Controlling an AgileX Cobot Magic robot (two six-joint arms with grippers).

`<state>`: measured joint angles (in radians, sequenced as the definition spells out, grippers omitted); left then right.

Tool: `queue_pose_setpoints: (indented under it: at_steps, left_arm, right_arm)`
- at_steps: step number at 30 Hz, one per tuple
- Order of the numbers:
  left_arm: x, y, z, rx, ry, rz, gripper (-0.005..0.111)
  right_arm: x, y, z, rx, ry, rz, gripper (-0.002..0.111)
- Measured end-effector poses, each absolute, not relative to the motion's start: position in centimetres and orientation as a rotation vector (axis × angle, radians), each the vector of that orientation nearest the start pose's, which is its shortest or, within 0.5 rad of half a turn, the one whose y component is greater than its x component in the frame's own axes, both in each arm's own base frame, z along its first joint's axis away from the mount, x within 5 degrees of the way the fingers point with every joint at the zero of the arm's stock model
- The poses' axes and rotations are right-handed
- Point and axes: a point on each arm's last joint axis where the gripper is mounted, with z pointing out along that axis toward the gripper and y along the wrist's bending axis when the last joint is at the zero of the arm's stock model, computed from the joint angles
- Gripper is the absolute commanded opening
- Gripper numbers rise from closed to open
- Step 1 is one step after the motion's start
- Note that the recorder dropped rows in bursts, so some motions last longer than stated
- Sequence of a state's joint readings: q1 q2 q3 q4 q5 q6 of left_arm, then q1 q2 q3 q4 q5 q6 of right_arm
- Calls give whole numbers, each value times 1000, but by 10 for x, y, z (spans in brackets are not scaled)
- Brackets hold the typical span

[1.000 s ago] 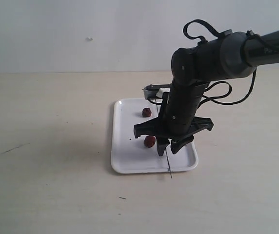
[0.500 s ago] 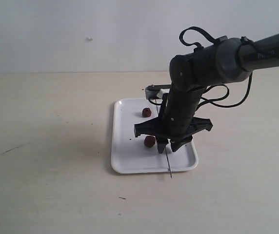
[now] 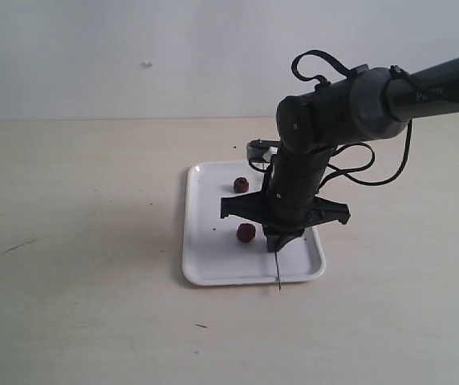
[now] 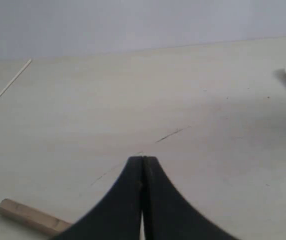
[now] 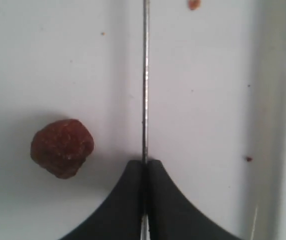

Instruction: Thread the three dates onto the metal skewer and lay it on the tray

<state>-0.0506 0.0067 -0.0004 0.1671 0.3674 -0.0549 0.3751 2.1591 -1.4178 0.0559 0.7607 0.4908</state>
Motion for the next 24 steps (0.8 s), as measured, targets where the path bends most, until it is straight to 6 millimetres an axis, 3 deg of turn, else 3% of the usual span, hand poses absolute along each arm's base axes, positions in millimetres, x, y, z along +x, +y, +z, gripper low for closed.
queue_pose_setpoints:
  at_steps: [5, 8, 16, 19, 24]
  left_arm:
    - [53, 3, 180, 99, 1850, 91, 0]
    - [53, 3, 180, 99, 1850, 91, 0]
    - [53, 3, 180, 99, 1850, 91, 0]
    - [53, 3, 180, 99, 1850, 91, 0]
    - [53, 3, 180, 99, 1850, 91, 0]
  right_arm:
    - [387, 156, 114, 304, 2977, 174, 0]
    - [383, 155, 128, 307, 2979, 175, 0]
    - [364, 139, 228, 113, 2820, 130, 0]
    - [353, 130, 257, -64, 2772, 50, 0]
    - [337, 116, 288, -239, 2724, -97, 0]
